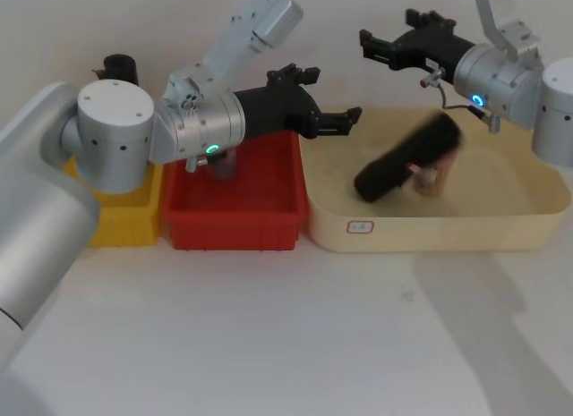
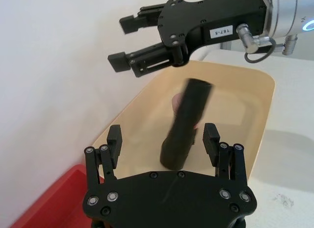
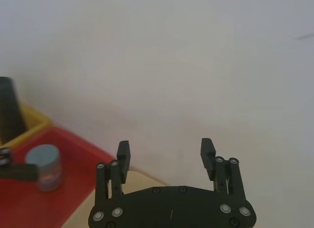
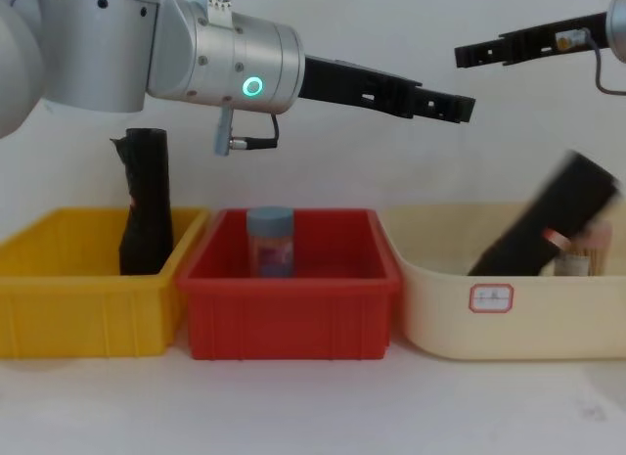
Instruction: Pick up the garbage bag with the one hand and transfer it to the other hand.
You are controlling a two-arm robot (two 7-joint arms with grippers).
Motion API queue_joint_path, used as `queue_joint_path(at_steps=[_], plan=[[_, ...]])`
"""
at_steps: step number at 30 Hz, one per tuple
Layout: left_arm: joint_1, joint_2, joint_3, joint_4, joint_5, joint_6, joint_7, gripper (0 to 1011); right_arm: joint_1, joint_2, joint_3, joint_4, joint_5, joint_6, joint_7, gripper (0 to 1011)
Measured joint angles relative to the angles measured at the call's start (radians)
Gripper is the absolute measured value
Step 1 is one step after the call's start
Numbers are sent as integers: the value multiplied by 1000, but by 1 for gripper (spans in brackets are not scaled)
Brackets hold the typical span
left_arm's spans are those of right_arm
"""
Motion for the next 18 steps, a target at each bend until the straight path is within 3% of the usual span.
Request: queue_joint_path(at_steps=[7, 18], plan=[[0, 0, 0, 0, 0, 0, 0, 1000, -4, -14, 11, -3, -31, 31, -89, 1001], [0, 0, 0, 0, 0, 0, 0, 1001, -5, -28, 21, 0, -65, 60, -175, 1002]])
